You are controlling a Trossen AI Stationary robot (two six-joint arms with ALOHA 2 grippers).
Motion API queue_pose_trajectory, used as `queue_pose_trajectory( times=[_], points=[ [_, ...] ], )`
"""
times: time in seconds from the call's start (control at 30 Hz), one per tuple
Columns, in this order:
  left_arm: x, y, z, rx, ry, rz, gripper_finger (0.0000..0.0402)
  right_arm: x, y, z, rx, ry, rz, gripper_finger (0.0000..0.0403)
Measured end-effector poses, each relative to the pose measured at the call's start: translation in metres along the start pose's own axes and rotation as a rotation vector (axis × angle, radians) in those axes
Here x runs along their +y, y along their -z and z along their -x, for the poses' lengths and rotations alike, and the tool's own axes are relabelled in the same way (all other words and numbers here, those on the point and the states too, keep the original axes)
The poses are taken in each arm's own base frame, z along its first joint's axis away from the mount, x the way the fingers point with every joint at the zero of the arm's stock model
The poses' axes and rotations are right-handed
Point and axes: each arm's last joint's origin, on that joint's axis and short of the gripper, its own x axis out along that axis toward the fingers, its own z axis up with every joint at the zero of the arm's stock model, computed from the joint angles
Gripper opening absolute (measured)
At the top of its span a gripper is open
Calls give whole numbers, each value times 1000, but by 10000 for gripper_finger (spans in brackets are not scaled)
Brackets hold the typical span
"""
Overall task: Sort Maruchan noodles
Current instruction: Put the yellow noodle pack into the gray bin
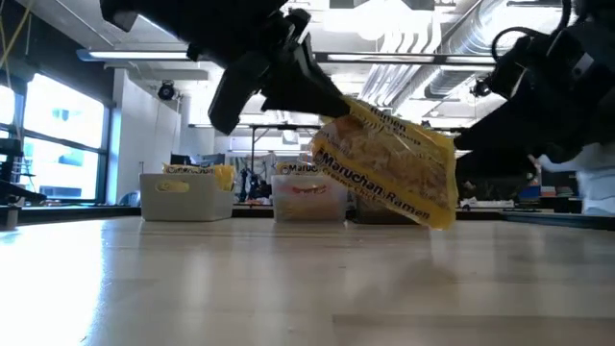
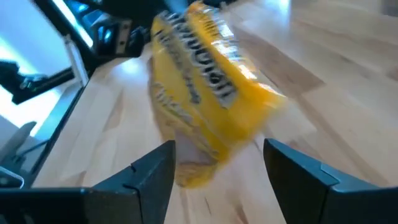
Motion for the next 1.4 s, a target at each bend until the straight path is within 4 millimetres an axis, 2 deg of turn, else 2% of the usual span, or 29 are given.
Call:
queue_pose_trajectory(
  times=[0.2,0.37,0.53,0.87,1.23,1.4],
  points=[
    [5,-4,1,-13,-63,7,0,6,-6,-21,-4,-61,113,227],
    [7,-6,4,-7,-105,12,0,4,-10,-29,-26,-47,112,227],
    [16,-16,17,-50,-126,41,0,2,-16,-30,-78,-60,87,227],
    [33,-31,38,-140,-202,118,0,13,-33,-26,-243,-203,141,227],
    [42,-36,40,-172,-287,195,0,32,-54,-31,-372,-329,186,225],
    [43,-38,43,-179,-315,217,0,37,-60,-36,-396,-294,219,196]
  ],
)
